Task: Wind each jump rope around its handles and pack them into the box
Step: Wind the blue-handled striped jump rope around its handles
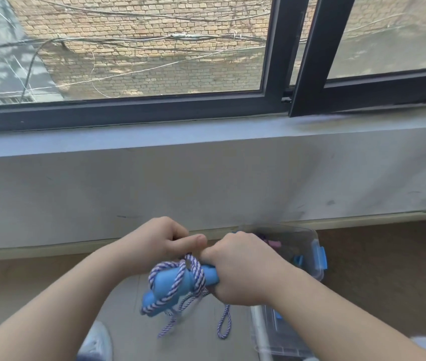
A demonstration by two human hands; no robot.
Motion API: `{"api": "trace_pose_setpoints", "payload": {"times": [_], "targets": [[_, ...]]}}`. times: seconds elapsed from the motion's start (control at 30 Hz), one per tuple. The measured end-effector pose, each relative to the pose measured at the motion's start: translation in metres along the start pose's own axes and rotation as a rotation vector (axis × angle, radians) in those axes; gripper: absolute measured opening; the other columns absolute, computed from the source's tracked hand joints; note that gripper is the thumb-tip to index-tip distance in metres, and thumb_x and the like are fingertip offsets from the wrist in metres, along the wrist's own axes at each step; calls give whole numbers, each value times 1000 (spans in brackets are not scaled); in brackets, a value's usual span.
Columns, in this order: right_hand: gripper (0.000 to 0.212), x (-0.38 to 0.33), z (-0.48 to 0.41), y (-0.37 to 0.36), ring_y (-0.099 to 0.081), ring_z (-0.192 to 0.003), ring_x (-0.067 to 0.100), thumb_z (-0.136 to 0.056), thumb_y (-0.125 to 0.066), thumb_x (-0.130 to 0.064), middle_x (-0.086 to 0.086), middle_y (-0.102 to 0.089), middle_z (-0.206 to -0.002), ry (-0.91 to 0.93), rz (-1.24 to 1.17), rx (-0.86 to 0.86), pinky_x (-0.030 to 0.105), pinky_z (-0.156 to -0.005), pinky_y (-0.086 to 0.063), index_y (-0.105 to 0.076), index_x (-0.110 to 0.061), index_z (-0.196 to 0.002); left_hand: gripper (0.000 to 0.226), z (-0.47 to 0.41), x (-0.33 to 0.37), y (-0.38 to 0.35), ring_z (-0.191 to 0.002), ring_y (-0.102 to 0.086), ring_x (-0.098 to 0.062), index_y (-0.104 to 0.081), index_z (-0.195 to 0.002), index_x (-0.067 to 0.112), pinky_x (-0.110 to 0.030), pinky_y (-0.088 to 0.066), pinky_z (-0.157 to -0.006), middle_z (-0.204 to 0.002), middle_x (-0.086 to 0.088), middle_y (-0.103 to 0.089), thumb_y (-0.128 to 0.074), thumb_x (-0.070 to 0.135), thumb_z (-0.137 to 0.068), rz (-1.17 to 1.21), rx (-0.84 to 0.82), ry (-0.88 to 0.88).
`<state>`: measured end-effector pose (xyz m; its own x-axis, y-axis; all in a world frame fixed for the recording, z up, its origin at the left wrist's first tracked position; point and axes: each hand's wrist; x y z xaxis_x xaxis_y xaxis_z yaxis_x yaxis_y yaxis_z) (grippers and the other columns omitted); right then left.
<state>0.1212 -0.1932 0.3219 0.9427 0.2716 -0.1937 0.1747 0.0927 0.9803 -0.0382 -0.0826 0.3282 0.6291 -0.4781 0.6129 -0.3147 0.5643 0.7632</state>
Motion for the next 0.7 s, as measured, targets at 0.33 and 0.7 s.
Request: {"api": "trace_pose_setpoints", "payload": {"times": [0.33,0.7], "targets": [[10,28,-2,13,-58,-83,38,-77,-56,-30,3,-58,-76,-689,-279,228,33,-66,-43,-60,-22,-82,41,7,8,-31,-48,-39,-10,-52,-69,18,-28,-37,-53,-52,4,-47,-44,45,-99,-22,180,-118],[16,8,1,-8,-63,-96,33,-87,-55,-27,10,-64,-105,-246,83,-215,34,-70,-40,-61,-24,-101,49,8,8,-19,-49,-34,-9,-52,-58,24,-24,-32,-44,-52,11,-37,-56,68,-78,-411,422,-364]]}}
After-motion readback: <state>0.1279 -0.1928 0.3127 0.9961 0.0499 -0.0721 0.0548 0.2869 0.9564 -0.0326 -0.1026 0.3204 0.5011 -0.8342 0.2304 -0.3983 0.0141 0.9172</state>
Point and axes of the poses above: each hand's wrist, its own z-axis away from the middle knuckle, its own y-axis out of the back of the hand, x = y × z
